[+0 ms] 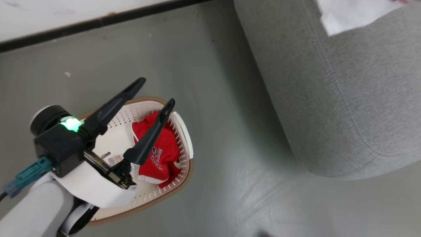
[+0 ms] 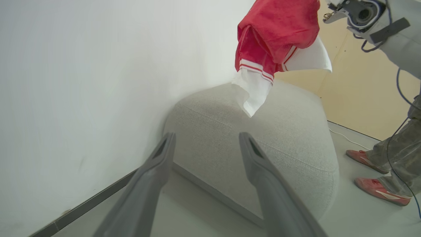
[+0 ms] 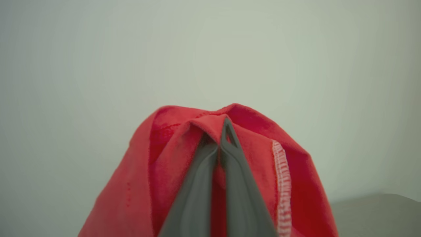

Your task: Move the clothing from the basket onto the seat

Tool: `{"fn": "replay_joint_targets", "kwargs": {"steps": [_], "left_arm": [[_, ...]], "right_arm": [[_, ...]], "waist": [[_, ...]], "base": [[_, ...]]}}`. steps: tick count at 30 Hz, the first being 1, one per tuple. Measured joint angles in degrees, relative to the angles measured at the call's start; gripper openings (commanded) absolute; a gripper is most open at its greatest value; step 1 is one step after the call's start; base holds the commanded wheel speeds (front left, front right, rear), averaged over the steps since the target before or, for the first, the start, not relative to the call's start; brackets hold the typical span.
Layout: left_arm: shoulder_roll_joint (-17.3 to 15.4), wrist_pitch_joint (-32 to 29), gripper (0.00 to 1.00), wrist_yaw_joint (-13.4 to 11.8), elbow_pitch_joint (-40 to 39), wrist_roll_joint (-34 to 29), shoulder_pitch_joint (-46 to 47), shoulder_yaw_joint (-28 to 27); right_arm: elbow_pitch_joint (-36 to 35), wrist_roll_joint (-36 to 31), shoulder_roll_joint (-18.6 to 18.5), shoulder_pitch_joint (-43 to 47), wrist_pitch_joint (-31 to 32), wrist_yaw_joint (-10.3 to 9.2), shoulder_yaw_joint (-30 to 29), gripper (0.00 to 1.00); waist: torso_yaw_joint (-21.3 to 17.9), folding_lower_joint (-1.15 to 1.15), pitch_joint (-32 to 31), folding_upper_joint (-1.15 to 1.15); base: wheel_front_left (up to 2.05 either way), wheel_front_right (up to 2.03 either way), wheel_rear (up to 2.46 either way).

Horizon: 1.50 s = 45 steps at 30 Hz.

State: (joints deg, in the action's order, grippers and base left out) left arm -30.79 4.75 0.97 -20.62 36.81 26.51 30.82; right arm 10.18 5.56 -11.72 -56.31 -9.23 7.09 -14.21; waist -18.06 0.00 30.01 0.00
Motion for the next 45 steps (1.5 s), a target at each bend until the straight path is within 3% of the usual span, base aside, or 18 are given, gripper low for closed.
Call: {"fn": "replay_joint_targets", "kwargs": {"steps": [6,12,19,35,36,38,39,40,45], "left_arm": [[-1.74,-0.63,1.00,-0.07,-1.83,0.04,-0.02,-1.21],[-2.63,-0.65,1.00,-0.05,-3.47,0.49,-0.05,-2.19],[-4.10,-0.66,1.00,0.20,-4.74,0.51,-0.05,-3.11],[-5.31,0.46,1.00,2.03,-4.63,0.49,1.15,-4.58],[-5.30,0.73,1.00,2.04,-4.46,0.49,1.15,-4.67],[-5.28,1.03,1.00,2.05,-4.21,0.49,1.15,-4.75],[-5.27,1.42,1.00,2.22,-4.02,0.51,1.15,-4.81],[-5.26,1.46,1.00,2.23,-3.90,0.51,1.15,-4.85],[-5.16,2.80,1.00,2.29,-2.71,0.51,1.15,-5.36]], "right_arm": [[0.79,-2.54,-3.18,-4.22,0.48,0.00,-2.49,0.00],[5.16,-5.17,-3.49,-4.27,1.63,0.00,-7.73,0.00],[9.92,-4.23,0.99,-3.72,1.56,0.01,-13.23,0.00],[18.00,-9.81,5.00,-3.96,1.52,0.00,-23.99,0.00],[18.34,-10.17,5.71,-3.94,1.52,0.00,-24.39,0.02],[18.56,-11.54,6.33,-3.96,1.52,0.00,-25.12,0.45],[18.52,-12.25,6.49,-3.96,1.49,0.00,-25.84,0.93],[18.53,-12.68,6.51,-3.93,1.47,0.00,-26.41,1.00],[17.98,-13.82,7.50,-3.72,0.25,0.00,-29.97,1.00]], "waist": [[0.86,0.00,3.35,0.00],[1.61,0.00,6.56,0.00],[2.44,0.00,9.94,0.00],[4.29,0.00,14.29,0.00],[4.27,0.00,14.22,0.00],[4.22,0.00,14.03,0.00],[4.19,0.00,13.91,0.00],[4.15,0.00,13.77,0.00],[3.94,0.00,12.79,0.00]], "base": [[0.00,0.00,0.00],[0.00,0.00,0.00],[0.00,0.00,0.00],[0.00,0.00,0.00],[0.00,0.00,0.00],[0.00,0.00,0.00],[0.00,0.00,0.00],[0.00,0.00,0.00],[0.00,0.00,0.00]]}}
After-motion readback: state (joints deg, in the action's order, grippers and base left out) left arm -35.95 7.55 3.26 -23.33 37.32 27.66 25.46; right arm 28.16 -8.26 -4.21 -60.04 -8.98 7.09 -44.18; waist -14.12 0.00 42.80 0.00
